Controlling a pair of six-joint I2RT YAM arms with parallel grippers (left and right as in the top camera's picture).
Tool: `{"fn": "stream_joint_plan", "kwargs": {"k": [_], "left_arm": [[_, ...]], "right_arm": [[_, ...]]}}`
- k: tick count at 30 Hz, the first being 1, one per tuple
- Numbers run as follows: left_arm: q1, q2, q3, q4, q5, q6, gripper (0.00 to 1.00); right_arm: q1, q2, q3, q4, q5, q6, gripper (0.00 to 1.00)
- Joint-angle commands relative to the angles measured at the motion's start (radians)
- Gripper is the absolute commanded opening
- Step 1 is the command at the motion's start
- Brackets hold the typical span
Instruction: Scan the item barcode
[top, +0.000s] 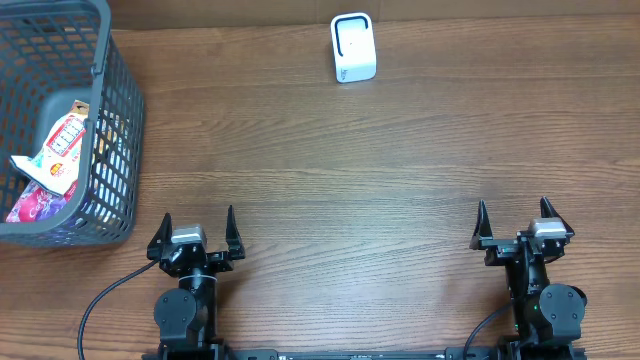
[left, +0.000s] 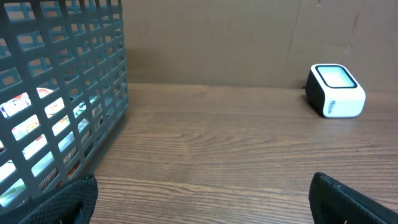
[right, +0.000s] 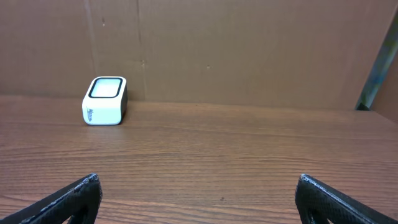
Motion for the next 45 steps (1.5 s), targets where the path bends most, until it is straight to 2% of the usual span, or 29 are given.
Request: {"fn": "stream_joint_plan", "kwargs": {"k": [1, 23, 27, 28, 29, 30, 32, 33, 35, 36, 39, 40, 42, 44, 45], "left_arm": [[0.005, -0.010, -0.003, 0.001, 0.005, 0.019, 1.00], [0.005, -0.010, -0.003, 0.023, 0.015, 0.007, 1.00], [0.005, -0.010, -0.003, 0.188, 0.519, -0.411, 1.00], [0.005, -0.010, -0.003, 0.234, 0.589, -0.437, 1.00], [0.005, -0.010, -0.003, 0.354, 0.709, -0.438, 1.00], [0.005, -0.010, -0.001, 0.439, 0.756, -0.439, 1.00], [0.005, -0.010, 0.029, 0.591, 0.769, -0.438, 1.00], [0.006, -0.010, 0.054, 0.600, 0.752, -0.430, 1.00], [0.006, 0.001, 0.171, 0.492, 0.670, -0.354, 1.00], [0.006, 0.022, 0.249, 0.386, 0.636, -0.301, 1.00], [0.006, 0.207, 0.590, -0.084, 0.562, -0.117, 1.00], [0.006, 0.286, 0.694, -0.204, 0.591, -0.042, 1.00], [0.006, 0.440, 0.868, -0.364, 0.739, 0.113, 1.00], [0.006, 0.552, 1.001, -0.453, 0.830, 0.265, 1.00], [0.006, 0.599, 1.061, -0.477, 0.818, 0.308, 1.00]], "right_arm": [[-0.001, -0.010, -0.010, 0.006, -0.002, 0.000, 1.00], [-0.001, -0.010, -0.010, 0.006, -0.002, 0.000, 1.00], [-0.001, -0.010, -0.010, 0.006, -0.002, 0.000, 1.00], [-0.001, -0.010, -0.010, 0.006, -0.002, 0.000, 1.00], [-0.001, -0.010, -0.010, 0.006, -0.002, 0.000, 1.00], [-0.001, -0.010, -0.010, 0.006, -0.002, 0.000, 1.00], [-0.001, -0.010, -0.010, 0.006, -0.002, 0.000, 1.00], [-0.001, -0.010, -0.010, 0.006, -0.002, 0.000, 1.00], [-0.001, -0.010, -0.010, 0.006, -0.002, 0.000, 1.00], [-0.001, -0.010, -0.010, 0.006, -0.002, 0.000, 1.00], [-0.001, -0.010, -0.010, 0.006, -0.002, 0.000, 1.00], [-0.001, -0.010, -0.010, 0.006, -0.002, 0.000, 1.00], [-0.001, -0.010, -0.010, 0.006, -0.002, 0.000, 1.00], [-0.001, -0.010, -0.010, 0.006, -0.002, 0.000, 1.00], [-0.001, -0.010, -0.010, 0.006, -0.002, 0.000, 1.00]]}}
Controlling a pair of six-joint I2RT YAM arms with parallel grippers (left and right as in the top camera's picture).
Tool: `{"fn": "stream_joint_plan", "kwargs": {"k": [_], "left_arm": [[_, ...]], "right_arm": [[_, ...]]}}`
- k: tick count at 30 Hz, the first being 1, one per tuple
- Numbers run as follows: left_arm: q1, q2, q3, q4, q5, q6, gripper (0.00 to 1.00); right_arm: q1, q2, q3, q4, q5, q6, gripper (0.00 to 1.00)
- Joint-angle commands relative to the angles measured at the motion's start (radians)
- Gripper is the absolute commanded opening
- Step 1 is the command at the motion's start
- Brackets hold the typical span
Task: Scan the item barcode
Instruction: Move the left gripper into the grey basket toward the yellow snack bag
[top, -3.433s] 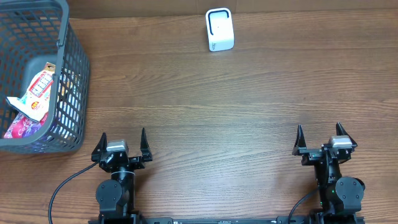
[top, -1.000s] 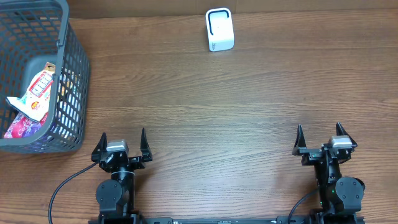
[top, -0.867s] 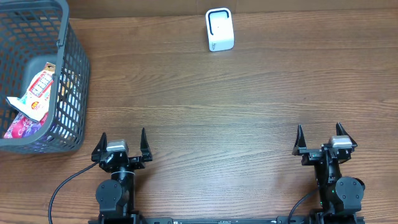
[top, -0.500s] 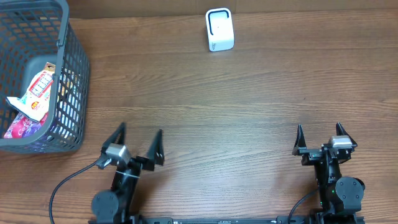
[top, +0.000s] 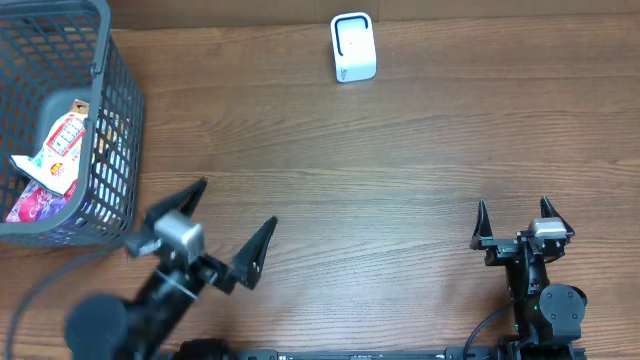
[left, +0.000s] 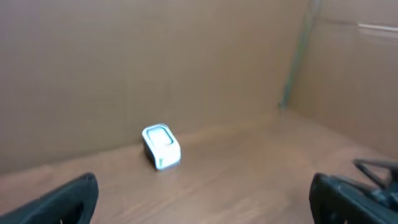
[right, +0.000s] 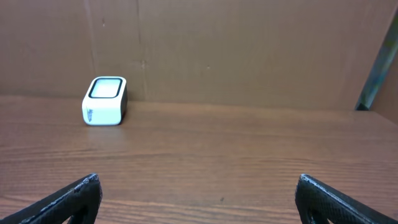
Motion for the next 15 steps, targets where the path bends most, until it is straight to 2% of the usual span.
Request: {"fn": "stream_joint_plan", "kwargs": {"k": [1, 2, 3, 4, 7, 8, 9, 10, 11, 12, 15], "left_arm": [[0.005, 0.218, 0.265, -0.107, 0.097, 0.327, 1.00], [0.005, 0.293, 0.361, -0.152, 0.026, 0.303, 1.00], [0.006, 0.447, 0.568, -0.307, -0.080, 0.260, 1.00], [0.006, 0.566, 0.736, -0.445, -0.111, 0.262, 1.00], [0.006, 0.775, 1.040, -0.680, -0.130, 0.288, 1.00], [0.007, 0.843, 1.138, -0.743, -0.213, 0.296, 1.00], [0.023, 0.898, 1.224, -0.777, -0.354, 0.188, 1.00], [0.065, 0.957, 1.321, -0.807, -0.532, 0.026, 1.00], [0.101, 0.986, 1.371, -0.821, -0.586, -0.021, 1.00], [0.204, 1.034, 1.453, -0.832, -0.599, -0.065, 1.00], [0.409, 1.072, 1.510, -0.820, -0.591, -0.230, 1.00]], "right_arm": [[-0.001, -0.009, -0.010, 0.006, -0.002, 0.000, 1.00], [-0.001, -0.009, -0.010, 0.005, -0.002, 0.000, 1.00], [-0.001, -0.009, -0.010, 0.006, -0.002, 0.000, 1.00], [-0.001, -0.009, -0.010, 0.005, -0.002, 0.000, 1.00], [-0.001, -0.009, -0.010, 0.005, -0.002, 0.000, 1.00], [-0.001, -0.009, -0.010, 0.005, -0.002, 0.000, 1.00], [-0.001, -0.009, -0.010, 0.006, -0.002, 0.000, 1.00], [-0.001, -0.009, -0.010, 0.006, -0.002, 0.000, 1.00], [-0.001, -0.009, -0.010, 0.005, -0.002, 0.000, 1.00], [-0.001, -0.009, -0.010, 0.006, -0.002, 0.000, 1.00], [-0.001, -0.009, -0.010, 0.005, -0.002, 0.000, 1.00]]}}
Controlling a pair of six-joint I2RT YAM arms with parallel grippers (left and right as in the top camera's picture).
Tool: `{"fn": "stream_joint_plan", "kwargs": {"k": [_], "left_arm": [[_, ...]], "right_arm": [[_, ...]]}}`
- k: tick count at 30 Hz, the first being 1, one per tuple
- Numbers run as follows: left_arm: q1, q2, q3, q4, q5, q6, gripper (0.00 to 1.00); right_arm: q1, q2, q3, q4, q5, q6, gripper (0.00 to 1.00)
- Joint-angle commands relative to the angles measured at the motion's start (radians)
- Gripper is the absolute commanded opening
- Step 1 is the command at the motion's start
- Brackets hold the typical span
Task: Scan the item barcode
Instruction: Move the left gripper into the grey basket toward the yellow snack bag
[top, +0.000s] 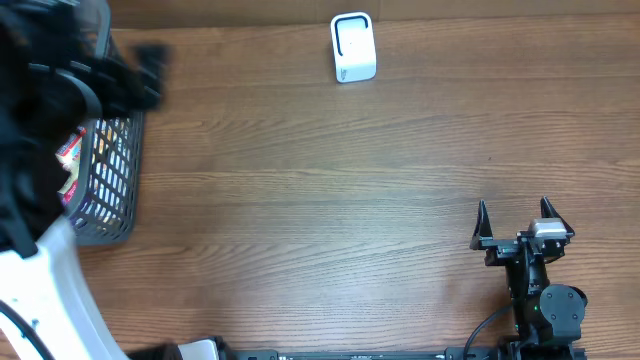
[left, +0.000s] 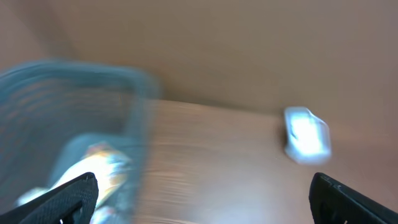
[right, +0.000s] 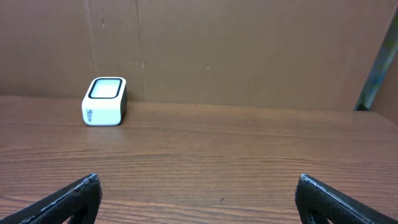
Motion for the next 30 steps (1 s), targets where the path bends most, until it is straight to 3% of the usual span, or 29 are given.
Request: {"fn": "stream_joint_plan", "kwargs": {"k": [1, 5, 8, 14, 30], "left_arm": [[0.257, 0.021, 0.084, 0.018, -0.147, -0.290, 1.00], [0.428, 0.051, 0.080, 0.031, -0.147, -0.388, 1.00], [0.468, 0.087, 0.076, -0.024, -0.158, -0.390, 1.00], [0.467, 0.232, -0.002, -0.105, -0.213, -0.390, 1.00], [0.399, 0.646, -0.037, -0.073, -0.287, -0.335, 1.00]], "right_arm": [[-0.001, -0.007, -0.010, 0.006, -0.002, -0.001, 1.00], [-0.001, -0.007, -0.010, 0.006, -0.002, -0.001, 1.00], [-0.001, -0.007, -0.010, 0.006, -0.002, -0.001, 1.00], [-0.001, -0.007, -0.010, 0.006, -0.002, -0.001, 1.00], [-0.001, -0.007, -0.010, 0.006, -0.002, -0.001, 1.00]]}}
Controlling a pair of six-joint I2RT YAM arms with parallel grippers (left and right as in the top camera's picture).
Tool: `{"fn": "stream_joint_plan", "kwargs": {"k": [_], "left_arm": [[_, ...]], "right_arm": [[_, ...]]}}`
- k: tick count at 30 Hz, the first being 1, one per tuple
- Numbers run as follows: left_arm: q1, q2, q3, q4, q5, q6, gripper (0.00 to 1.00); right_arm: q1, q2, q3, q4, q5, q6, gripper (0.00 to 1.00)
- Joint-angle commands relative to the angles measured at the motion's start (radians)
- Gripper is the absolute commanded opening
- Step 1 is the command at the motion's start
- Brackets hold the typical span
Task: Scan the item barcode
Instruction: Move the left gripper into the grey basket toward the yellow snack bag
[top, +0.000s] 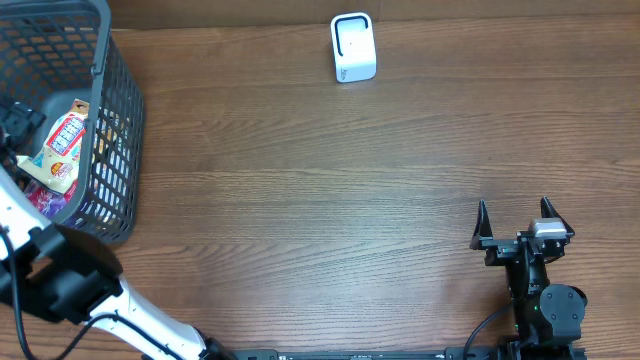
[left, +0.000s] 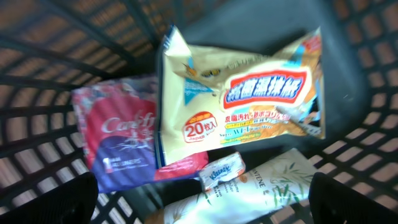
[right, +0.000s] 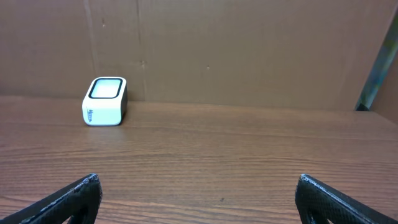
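Note:
Inside the grey basket (top: 122, 120) at the far left lie several packs. A yellow-and-blue wet-wipes pack (left: 239, 93) is on top, over a pink Carefree pack (left: 118, 146), a small Kleenex pack (left: 222, 174) and a pale Pantene pack (left: 261, 199). My left gripper (left: 202, 208) hangs open over them, looking straight down, with nothing between its fingers (left: 56, 199). In the overhead view the left gripper (top: 18, 122) shows dark at the basket's left side. The white scanner (top: 353, 48) stands at the back middle. My right gripper (top: 513, 210) rests open at the front right.
The basket's mesh walls (left: 373, 37) close in round the packs. My left arm's white link (top: 12, 205) crosses the basket's front-left corner. From the right wrist the scanner (right: 106, 101) stands far left against a brown cardboard wall (right: 249, 50).
My left gripper was level with the basket's rim, its view blurred across basket and scanner. It now points down into the basket, close over the packs. The right arm has not moved.
Both grippers rested open at the table's front edge. Then the left arm was raised off its rest and turned, facing the scanner. Then it was up by the basket, and now it hangs open over the packs inside. The right arm stayed put.

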Motion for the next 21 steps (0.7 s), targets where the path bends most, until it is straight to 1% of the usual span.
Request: {"fn": "stream_joint_plan", "kwargs": {"k": [1, 4, 12, 15, 18, 21], "left_arm": [[-0.042, 0.095, 0.006, -0.005, -0.116, -0.011, 1.00], [-0.056, 0.137, 0.006, 0.006, -0.166, -0.034, 1.00], [-0.063, 0.216, 0.006, 0.056, -0.166, -0.036, 1.00], [-0.063, 0.259, 0.005, 0.053, -0.165, -0.073, 1.00], [-0.063, 0.285, 0.005, 0.078, -0.165, -0.071, 1.00], [-0.063, 0.304, 0.005, 0.103, -0.137, -0.067, 1.00]], "right_arm": [[-0.001, -0.007, -0.010, 0.006, -0.002, -0.001, 1.00], [-0.001, -0.007, -0.010, 0.006, -0.002, -0.001, 1.00], [-0.001, -0.007, -0.010, 0.006, -0.002, -0.001, 1.00], [-0.001, -0.007, -0.010, 0.006, -0.002, -0.001, 1.00], [-0.001, -0.007, -0.010, 0.006, -0.002, -0.001, 1.00], [-0.001, -0.007, -0.010, 0.006, -0.002, -0.001, 1.00]]}}
